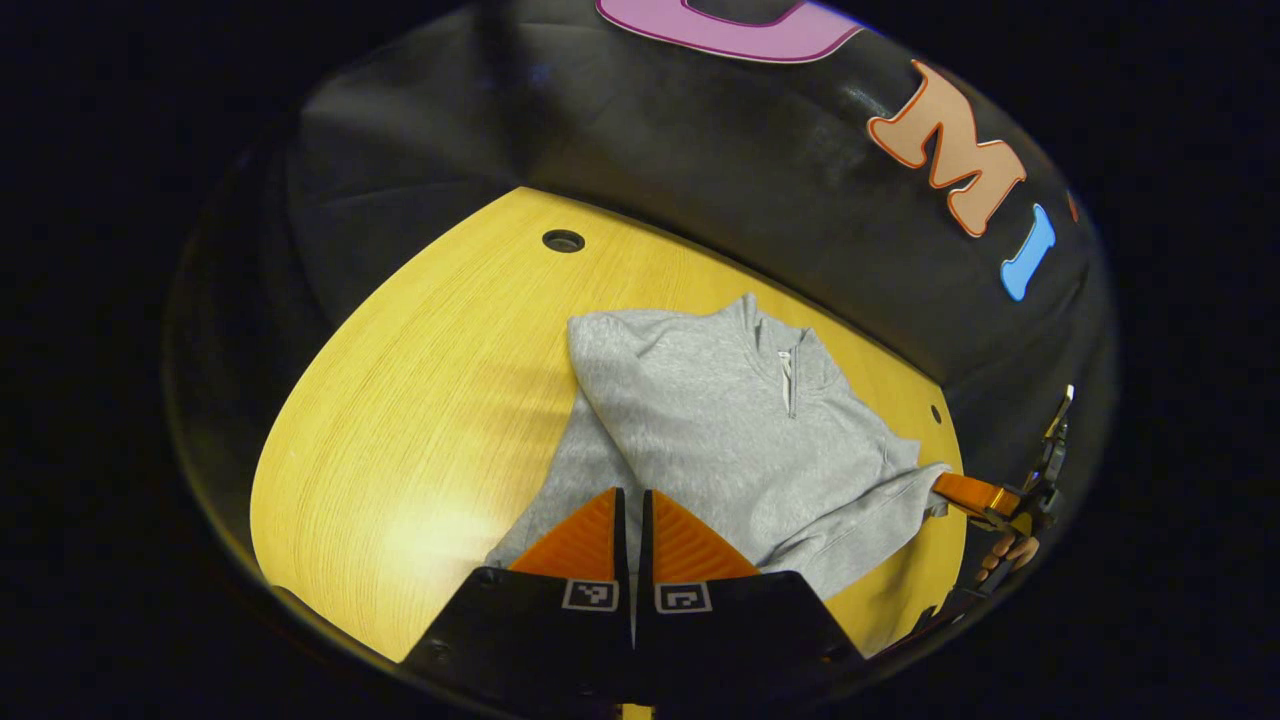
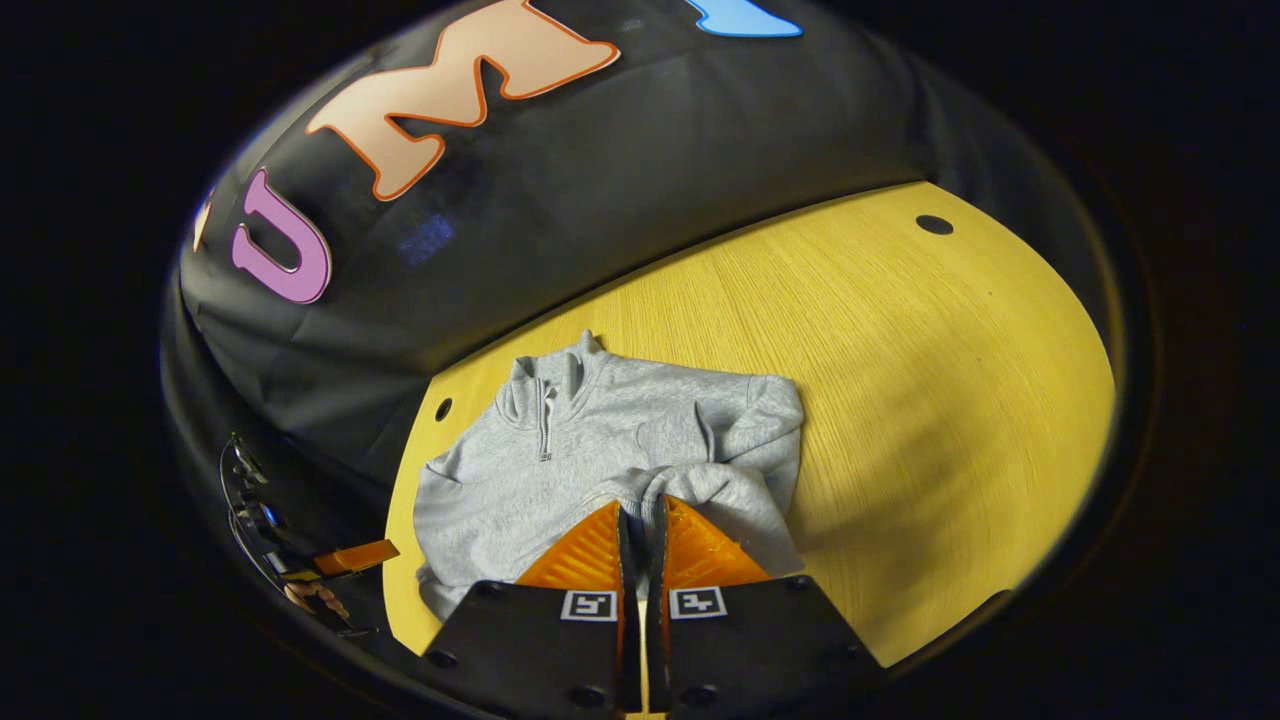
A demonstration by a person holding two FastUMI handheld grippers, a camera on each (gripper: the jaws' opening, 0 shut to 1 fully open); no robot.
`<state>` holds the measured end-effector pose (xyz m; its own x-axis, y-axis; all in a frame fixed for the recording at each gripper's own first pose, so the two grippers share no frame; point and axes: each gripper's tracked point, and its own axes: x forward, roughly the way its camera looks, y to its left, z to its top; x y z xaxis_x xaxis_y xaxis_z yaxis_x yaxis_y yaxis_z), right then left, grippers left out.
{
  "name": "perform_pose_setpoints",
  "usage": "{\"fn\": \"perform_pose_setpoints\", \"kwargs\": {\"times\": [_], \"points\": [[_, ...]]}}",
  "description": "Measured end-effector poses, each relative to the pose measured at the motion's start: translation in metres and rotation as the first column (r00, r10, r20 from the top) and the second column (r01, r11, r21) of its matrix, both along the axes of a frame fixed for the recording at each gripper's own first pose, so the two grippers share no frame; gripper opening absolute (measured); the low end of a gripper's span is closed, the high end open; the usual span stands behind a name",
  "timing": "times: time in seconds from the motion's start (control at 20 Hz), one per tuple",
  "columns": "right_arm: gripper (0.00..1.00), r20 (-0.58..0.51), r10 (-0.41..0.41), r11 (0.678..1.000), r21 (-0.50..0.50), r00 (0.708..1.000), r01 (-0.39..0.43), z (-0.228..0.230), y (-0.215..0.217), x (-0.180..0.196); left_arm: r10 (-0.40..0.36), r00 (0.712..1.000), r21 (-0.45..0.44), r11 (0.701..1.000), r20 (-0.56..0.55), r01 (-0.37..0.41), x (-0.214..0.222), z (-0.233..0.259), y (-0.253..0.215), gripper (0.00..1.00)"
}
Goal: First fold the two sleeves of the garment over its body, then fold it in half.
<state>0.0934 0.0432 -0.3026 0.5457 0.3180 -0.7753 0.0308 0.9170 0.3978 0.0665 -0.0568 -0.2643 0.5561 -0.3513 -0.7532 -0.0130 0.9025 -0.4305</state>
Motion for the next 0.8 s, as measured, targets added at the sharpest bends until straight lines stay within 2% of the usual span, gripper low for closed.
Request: {"fn": "perform_pose_setpoints", "kwargs": {"times": [0.05, 0.15, 0.2, 0.25, 0.3, 0.4, 0.45, 0.6, 0.8], "points": [[0.05, 0.002, 0.005, 1.0, -0.003, 1.0, -0.005, 0.001, -0.001, -0.001, 0.022, 1.0, 0.036, 0.999, 0.003, -0.022, -0.002, -0.003, 0.009, 0.0], [0.05, 0.003, 0.013, 1.0, -0.011, 1.0, -0.013, 0.001, -0.003, -0.003, 0.052, 0.999, 0.024, 0.998, 0.01, -0.053, -0.013, 0.002, 0.016, 0.0], [0.02, 0.007, 0.017, 1.0, -0.012, 1.0, -0.017, 0.002, -0.003, -0.005, 0.065, 0.998, -0.01, 0.998, 0.007, -0.065, -0.022, 0.005, 0.012, 0.12], [0.02, 0.01, 0.022, 1.0, -0.015, 1.0, -0.022, 0.004, -0.004, -0.006, 0.074, 0.997, -0.022, 0.997, 0.005, -0.074, -0.032, 0.004, 0.012, 0.31], [0.05, 0.015, 0.028, 0.999, -0.019, 1.0, -0.028, 0.006, -0.005, -0.007, 0.079, 0.997, -0.011, 0.997, 0.003, -0.079, -0.043, 0.0, 0.015, 0.5], [0.02, 0.022, 0.04, 0.999, -0.03, 0.999, -0.039, 0.006, -0.004, -0.01, 0.081, 0.997, 0.033, 0.996, -0.007, -0.08, -0.066, -0.006, 0.02, 0.87], [0.05, 0.025, 0.045, 0.998, -0.033, 0.999, -0.044, 0.006, -0.004, -0.011, 0.082, 0.997, 0.042, 0.996, -0.012, -0.081, -0.078, -0.013, 0.018, 0.96], [0.02, 0.035, 0.055, 0.998, -0.038, 0.998, -0.054, 0.008, -0.004, -0.014, 0.077, 0.996, 0.027, 0.997, -0.046, -0.076, -0.111, -0.026, 0.003, 0.96], [0.02, 0.041, 0.068, 0.997, -0.051, 0.997, -0.066, 0.011, -0.005, -0.021, 0.045, 0.996, 0.037, 0.998, -0.078, -0.042, -0.133, -0.043, -0.017, 0.96]]}}
